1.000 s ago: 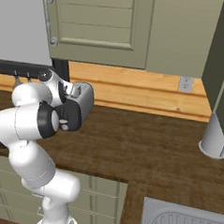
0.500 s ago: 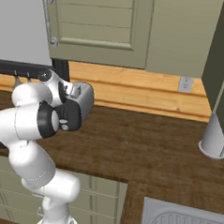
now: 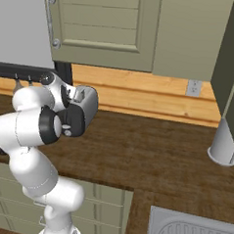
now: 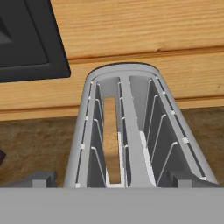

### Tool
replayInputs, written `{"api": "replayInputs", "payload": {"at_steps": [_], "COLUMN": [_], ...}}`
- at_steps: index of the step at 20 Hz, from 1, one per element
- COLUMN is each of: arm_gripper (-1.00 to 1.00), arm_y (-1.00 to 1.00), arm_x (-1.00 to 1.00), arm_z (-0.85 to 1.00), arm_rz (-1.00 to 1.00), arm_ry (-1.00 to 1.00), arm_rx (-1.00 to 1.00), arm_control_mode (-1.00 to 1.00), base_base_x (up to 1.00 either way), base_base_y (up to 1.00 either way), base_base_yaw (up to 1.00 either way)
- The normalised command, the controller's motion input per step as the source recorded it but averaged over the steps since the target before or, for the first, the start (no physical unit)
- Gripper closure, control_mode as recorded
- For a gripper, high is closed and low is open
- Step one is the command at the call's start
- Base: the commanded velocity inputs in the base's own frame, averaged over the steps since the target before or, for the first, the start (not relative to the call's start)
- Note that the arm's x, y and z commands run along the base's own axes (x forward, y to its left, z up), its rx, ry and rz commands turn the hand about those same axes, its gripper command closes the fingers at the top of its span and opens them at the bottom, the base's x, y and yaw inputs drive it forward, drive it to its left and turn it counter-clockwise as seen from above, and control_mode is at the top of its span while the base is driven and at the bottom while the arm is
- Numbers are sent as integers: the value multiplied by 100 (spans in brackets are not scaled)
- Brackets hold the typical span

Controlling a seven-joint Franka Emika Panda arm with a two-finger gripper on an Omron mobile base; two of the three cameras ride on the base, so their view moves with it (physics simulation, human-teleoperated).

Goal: Start the toaster. Once the lever pops up, take the bread to the plate on the dining counter.

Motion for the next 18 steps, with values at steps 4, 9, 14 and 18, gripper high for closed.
{"api": "replayInputs", "payload": {"at_steps": [4,9,14,18], "arm_gripper": [-100,-100,-100,-100], "arm_y": [0,0,0,0], "arm_x": [0,0,0,0], "arm_z": [0,0,0,0], "arm_rz": [0,0,0,0], "arm_ry": [0,0,0,0], "arm_rx": [0,0,0,0], "arm_control_mode": [-100,-100,-100,-100], "base_base_x": [0,0,0,0], "base_base_y": [0,0,0,0], "base_base_yaw": [0,0,0,0]}}
